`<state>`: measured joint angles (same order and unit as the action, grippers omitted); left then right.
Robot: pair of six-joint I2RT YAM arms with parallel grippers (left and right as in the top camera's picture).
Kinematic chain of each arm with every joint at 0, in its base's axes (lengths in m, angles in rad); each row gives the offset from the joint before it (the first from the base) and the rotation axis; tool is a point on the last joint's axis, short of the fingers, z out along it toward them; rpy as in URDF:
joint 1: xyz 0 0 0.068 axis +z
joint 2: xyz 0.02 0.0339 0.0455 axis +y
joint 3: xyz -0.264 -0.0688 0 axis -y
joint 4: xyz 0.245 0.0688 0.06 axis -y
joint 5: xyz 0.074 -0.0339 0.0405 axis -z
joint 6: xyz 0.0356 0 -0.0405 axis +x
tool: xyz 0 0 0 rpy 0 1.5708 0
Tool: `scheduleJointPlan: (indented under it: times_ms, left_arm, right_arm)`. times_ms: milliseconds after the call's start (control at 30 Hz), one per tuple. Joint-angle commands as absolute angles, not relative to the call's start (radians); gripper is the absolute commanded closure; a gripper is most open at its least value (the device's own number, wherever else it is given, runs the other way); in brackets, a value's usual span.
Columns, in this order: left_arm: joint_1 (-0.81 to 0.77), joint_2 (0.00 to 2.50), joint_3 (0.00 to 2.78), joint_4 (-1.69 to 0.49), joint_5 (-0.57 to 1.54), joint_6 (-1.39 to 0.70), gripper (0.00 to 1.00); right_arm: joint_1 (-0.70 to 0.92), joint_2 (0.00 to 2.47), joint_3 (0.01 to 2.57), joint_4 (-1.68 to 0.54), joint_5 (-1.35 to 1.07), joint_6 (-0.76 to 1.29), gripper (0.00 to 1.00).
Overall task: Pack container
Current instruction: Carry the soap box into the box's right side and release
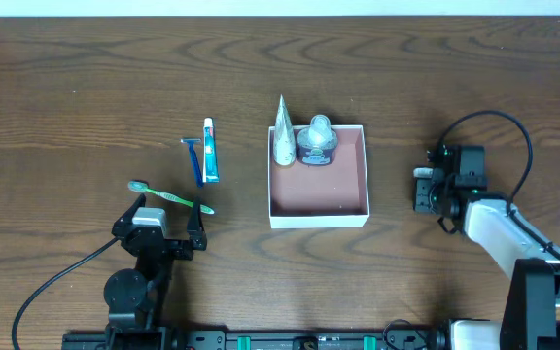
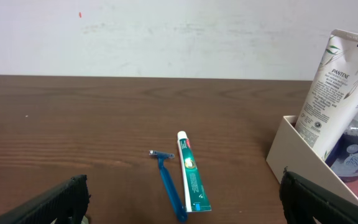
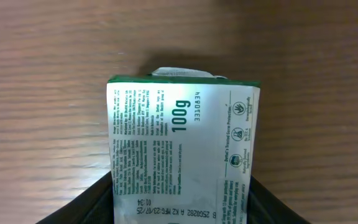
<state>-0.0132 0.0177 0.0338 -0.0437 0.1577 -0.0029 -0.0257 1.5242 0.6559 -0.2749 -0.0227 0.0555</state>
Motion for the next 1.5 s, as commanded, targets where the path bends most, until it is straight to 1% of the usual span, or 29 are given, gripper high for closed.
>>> scheduleJointPlan:
  times_ms: [0, 167, 267, 367, 500, 600, 767, 933, 1100, 1467]
  left_arm:
    - [-0.008, 0.018, 0.004, -0.057, 0.165, 0.003, 0.02]
    - [-0.008, 0.018, 0.004, -0.057, 0.165, 0.002, 0.02]
    - [-0.008, 0.018, 0.004, -0.057, 0.165, 0.003, 0.02]
    - [-0.008, 0.018, 0.004, -0.057, 0.165, 0.003, 0.02]
    - [-0.008, 0.018, 0.004, -0.057, 0.165, 0.003, 0.02]
    - [-0.008, 0.018, 0.004, -0.057, 0.165, 0.002, 0.02]
    - [-0.008, 0.018, 0.004, -0.057, 0.165, 0.002, 0.02]
    - [-0.008, 0.018, 0.004, -0.057, 0.165, 0.003, 0.02]
    - [-0.008, 0.018, 0.004, -0.057, 0.165, 0.003, 0.02]
    - [-0.008, 0.018, 0.004, -0.057, 0.165, 0.003, 0.02]
  right_arm:
    - [-0.032, 1.496, 0.772, -0.324, -0.115, 0.05, 0.53]
    - [-0.031, 1.447, 0.944, -0.514, -0.172, 0.059, 0.53]
    - [-0.031, 1.418, 1.032, -0.618, -0.25, 0.07, 0.54]
    - [-0.027, 1.388, 1.079, -0.667, -0.36, 0.133, 0.56]
    - [-0.002, 1.368, 1.081, -0.661, -0.478, 0.243, 0.56]
    - [0.033, 1.369, 1.078, -0.646, -0.518, 0.294, 0.55]
    - [0.111, 1.369, 1.078, -0.614, -0.502, 0.363, 0.55]
    - [0.186, 1.388, 1.078, -0.572, -0.398, 0.437, 0.55]
    - [0.229, 1.442, 1.077, -0.511, -0.384, 0.446, 0.54]
    - [0.267, 1.613, 1.077, -0.443, -0.377, 0.46, 0.54]
